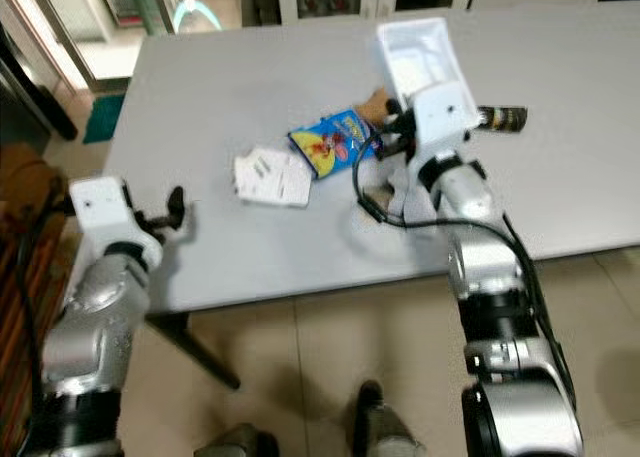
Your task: Picking trash to rubbish bin
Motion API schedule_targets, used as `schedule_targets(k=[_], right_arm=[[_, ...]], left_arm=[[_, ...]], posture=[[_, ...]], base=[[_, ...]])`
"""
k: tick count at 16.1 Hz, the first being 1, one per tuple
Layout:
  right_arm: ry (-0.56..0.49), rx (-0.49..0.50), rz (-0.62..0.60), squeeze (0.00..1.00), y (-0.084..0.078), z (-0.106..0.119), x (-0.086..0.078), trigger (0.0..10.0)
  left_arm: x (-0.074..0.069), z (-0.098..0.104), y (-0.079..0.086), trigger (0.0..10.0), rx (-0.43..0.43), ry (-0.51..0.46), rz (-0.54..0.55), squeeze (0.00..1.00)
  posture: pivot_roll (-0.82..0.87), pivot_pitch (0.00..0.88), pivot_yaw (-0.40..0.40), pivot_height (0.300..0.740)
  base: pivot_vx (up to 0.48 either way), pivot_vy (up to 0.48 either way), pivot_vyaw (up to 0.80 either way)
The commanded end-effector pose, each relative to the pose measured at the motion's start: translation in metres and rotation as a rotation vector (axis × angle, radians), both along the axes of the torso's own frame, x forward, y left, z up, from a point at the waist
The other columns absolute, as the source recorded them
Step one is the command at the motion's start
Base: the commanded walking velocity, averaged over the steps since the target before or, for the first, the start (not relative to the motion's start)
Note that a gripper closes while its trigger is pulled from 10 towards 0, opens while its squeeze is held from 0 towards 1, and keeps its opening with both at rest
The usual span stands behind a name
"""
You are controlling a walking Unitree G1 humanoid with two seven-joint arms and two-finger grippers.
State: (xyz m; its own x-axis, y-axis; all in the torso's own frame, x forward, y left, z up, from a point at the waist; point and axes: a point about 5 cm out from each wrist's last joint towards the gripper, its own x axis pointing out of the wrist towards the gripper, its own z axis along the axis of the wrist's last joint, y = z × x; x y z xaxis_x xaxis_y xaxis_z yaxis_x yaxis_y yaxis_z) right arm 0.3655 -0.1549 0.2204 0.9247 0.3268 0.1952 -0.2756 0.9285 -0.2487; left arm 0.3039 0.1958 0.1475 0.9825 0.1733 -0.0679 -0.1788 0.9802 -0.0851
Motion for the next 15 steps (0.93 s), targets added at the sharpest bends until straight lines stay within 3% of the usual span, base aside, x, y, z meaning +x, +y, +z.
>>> schedule_targets(k=[1,6,8,15], right_arm=[[-0.02,0.002,0.002,0.0,-0.0013,0.0078,-0.0002,10.0],[-0.017,-0.006,0.004,0.0,-0.0015,0.0076,-0.0009,10.0],[-0.016,-0.007,0.005,0.0,-0.0017,0.0076,-0.0014,10.0],[-0.01,-0.015,0.004,0.0,-0.0039,0.0069,-0.0034,10.0]], left_arm=[[-0.0014,0.0026,-0.0011,10.0,0.003,-0.01,0.006,0.0],[-0.0028,0.0006,0.0009,10.0,-0.01,-0.005,0.015,0.0],[-0.0041,0.0006,0.0006,10.0,-0.048,-0.016,0.022,0.0],[-0.0046,-0.0006,0.002,10.0,-0.055,-0.009,0.029,0.0]], posture=[[-0.08,0.16,0.046,0.74],[-0.08,0.164,0.042,0.74],[-0.08,0.166,0.041,0.74],[-0.09,0.175,0.039,0.74]], base=[[0.0,-0.48,0.0],[0.0,-0.439,0.0],[0.0,0.0,0.0],[0.0,0.0,0.0]])
